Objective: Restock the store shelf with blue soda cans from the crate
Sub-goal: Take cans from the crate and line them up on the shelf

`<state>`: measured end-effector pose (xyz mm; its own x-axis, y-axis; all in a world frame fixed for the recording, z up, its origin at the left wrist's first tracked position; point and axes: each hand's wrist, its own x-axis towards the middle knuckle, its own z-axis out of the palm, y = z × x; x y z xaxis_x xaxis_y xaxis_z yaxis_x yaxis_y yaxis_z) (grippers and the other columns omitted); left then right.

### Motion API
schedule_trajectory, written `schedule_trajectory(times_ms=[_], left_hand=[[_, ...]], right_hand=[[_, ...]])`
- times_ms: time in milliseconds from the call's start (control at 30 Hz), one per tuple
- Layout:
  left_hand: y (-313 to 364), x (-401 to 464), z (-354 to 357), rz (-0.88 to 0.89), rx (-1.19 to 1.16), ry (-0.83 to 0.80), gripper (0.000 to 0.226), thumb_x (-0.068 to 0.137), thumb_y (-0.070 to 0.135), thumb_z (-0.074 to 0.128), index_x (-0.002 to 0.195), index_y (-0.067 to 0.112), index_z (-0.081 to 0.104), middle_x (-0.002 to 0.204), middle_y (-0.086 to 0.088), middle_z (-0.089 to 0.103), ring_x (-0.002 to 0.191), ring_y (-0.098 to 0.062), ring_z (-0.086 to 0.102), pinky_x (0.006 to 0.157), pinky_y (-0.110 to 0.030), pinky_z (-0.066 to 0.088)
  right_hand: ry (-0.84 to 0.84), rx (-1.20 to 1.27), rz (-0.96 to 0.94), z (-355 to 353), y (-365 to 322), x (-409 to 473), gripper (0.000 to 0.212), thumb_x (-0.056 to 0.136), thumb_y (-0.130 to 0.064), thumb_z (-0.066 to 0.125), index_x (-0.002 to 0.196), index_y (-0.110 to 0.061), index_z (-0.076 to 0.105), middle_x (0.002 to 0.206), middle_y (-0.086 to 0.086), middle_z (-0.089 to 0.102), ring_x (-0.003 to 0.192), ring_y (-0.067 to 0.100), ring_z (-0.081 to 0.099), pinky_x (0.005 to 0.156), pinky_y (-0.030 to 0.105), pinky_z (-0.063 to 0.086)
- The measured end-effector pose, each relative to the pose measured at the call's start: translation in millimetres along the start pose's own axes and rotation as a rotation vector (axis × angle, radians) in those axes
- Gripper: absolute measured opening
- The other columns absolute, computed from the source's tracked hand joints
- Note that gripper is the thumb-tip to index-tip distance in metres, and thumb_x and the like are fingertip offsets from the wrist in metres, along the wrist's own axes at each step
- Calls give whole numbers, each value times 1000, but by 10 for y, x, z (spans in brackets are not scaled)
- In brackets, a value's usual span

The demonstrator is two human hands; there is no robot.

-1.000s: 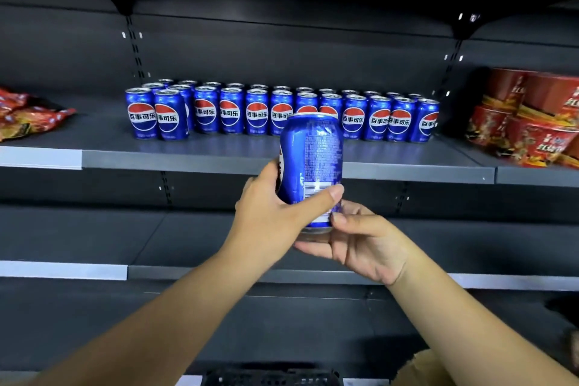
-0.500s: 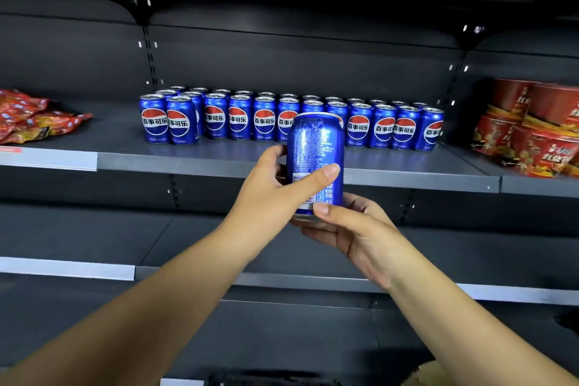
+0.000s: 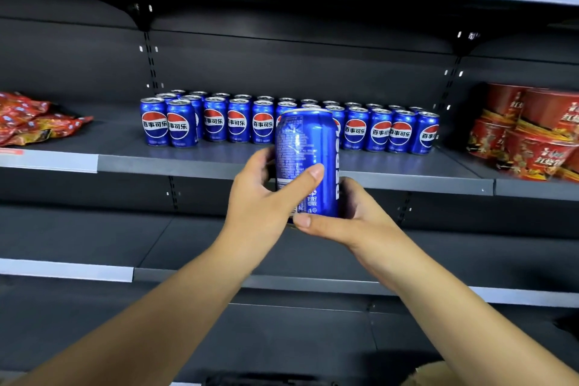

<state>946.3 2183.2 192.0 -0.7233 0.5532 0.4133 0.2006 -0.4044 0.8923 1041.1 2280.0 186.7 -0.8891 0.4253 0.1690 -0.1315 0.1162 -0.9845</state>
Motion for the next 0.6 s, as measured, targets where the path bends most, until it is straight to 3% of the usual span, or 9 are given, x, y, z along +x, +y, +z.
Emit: schedule_trajectory(times_ms=[133, 267, 367, 467, 533, 600], left_hand=[[76, -33, 3, -78, -132, -53, 41, 59, 23, 79, 95, 12, 64, 84, -1, 73, 72, -12, 70, 59, -20, 53], [54, -21, -30, -190, -211, -92, 6, 65, 21, 74, 67, 16, 72, 70, -3, 72, 62, -13, 69, 55, -20, 52], [-27, -9, -66, -218, -181, -137, 15, 69, 29, 61, 66, 23, 75, 77, -4, 74, 70, -15, 69, 66, -25, 56], [-12, -5, -74, -288, -160, -171, 24, 70, 33, 65, 86, 17, 71, 89, -7, 74, 80, -19, 69, 73, -30, 56], [38, -3, -51, -315, -128, -188, 43, 67, 37, 76, 101, 13, 65, 93, -6, 73, 79, -17, 70, 64, -24, 54], [89, -14, -4, -334, -105, -176, 56, 64, 40, 79, 108, 10, 62, 93, -6, 74, 75, -14, 70, 55, -19, 51]], right_hand=[[-67, 70, 9, 40, 12, -31, 74, 49, -34, 79, 116, -23, 50, 108, -8, 69, 100, 9, 66, 85, 29, 53], [-2, 156, -15, 94, 124, -71, 69, 50, -40, 75, 112, -21, 51, 109, -3, 68, 99, 16, 66, 85, 37, 55], [69, 154, -35, 144, 175, -79, 68, 51, -37, 75, 112, -19, 51, 112, 4, 67, 103, 21, 65, 88, 35, 54], [113, 79, -51, 161, 164, -100, 55, 61, -29, 78, 108, -19, 50, 94, -10, 70, 89, 7, 67, 79, 23, 55], [127, 10, -59, 161, 149, -120, 45, 74, -19, 78, 107, -17, 47, 81, -20, 68, 81, -1, 65, 71, 16, 52], [141, -57, -70, 168, 152, -128, 44, 76, -16, 77, 107, -17, 46, 82, -23, 67, 87, 8, 67, 79, 25, 55]])
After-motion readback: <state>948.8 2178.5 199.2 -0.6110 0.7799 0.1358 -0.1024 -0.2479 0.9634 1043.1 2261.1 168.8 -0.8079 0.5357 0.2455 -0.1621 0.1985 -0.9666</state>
